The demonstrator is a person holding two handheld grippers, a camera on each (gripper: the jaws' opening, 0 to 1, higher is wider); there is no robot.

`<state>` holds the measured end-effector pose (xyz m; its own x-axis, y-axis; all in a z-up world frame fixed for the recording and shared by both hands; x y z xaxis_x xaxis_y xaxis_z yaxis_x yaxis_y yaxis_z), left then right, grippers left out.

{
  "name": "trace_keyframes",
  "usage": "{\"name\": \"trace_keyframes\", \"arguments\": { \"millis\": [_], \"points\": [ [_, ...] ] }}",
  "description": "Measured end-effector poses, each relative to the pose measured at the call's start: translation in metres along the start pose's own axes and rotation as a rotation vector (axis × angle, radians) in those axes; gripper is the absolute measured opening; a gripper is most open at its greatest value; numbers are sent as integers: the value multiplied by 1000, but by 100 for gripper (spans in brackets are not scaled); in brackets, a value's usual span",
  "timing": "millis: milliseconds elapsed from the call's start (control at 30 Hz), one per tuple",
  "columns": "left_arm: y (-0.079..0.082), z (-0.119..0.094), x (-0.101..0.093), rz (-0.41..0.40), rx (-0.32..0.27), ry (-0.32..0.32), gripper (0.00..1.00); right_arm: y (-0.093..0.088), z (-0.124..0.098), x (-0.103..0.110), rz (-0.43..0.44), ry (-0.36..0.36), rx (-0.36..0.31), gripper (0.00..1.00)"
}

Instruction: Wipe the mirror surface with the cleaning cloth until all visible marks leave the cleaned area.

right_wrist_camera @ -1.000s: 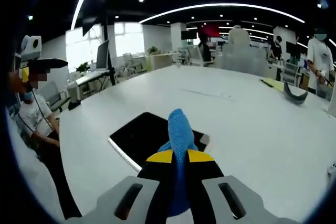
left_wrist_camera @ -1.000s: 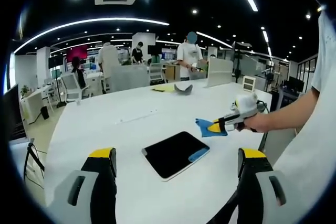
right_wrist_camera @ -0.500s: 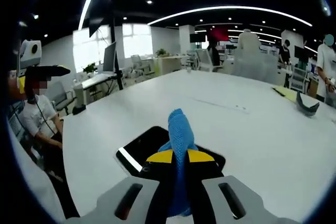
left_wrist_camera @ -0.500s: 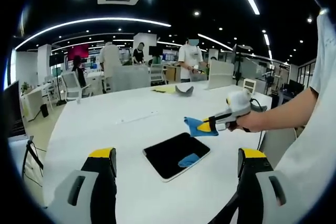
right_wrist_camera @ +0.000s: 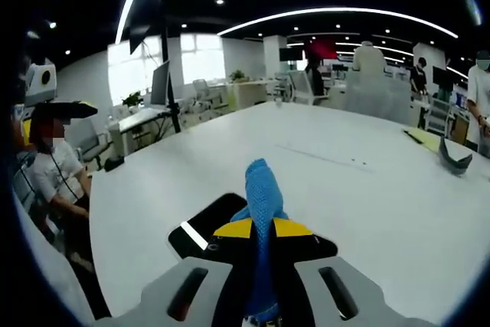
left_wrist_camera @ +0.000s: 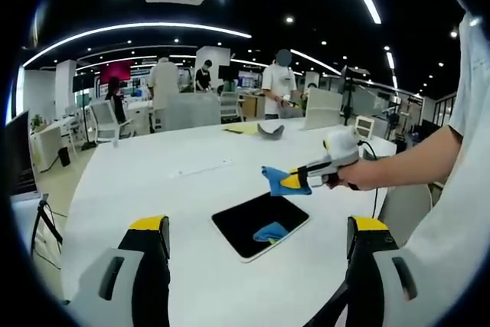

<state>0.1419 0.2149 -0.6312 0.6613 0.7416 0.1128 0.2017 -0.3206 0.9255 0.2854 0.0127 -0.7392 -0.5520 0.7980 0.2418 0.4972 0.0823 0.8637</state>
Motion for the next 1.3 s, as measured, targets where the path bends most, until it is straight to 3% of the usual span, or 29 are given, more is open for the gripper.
{"name": "trace_keyframes", "arguments": {
  "millis": [800,1300],
  "points": [
    [-1,-10,16,-7,-4,1,97,9,32,20,1,19,12,3],
    [-1,-21,16,-20,-7,-20,97,17,54,34,14,28,14,3]
  ]
}}
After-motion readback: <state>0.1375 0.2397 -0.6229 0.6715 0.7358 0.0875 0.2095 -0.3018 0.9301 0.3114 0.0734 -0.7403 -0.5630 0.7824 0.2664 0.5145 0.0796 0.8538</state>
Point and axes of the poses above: the point that each gripper's makers call its tool centre point, and the gripper's own axes: z roughly forward along the fingers, x roughly to its left, y roughly out of its top, the point moved 1 cm from there along -z, roughly backward along the fingers, and after that the axes turned 13 degrees about z, right-handed, at the moved point
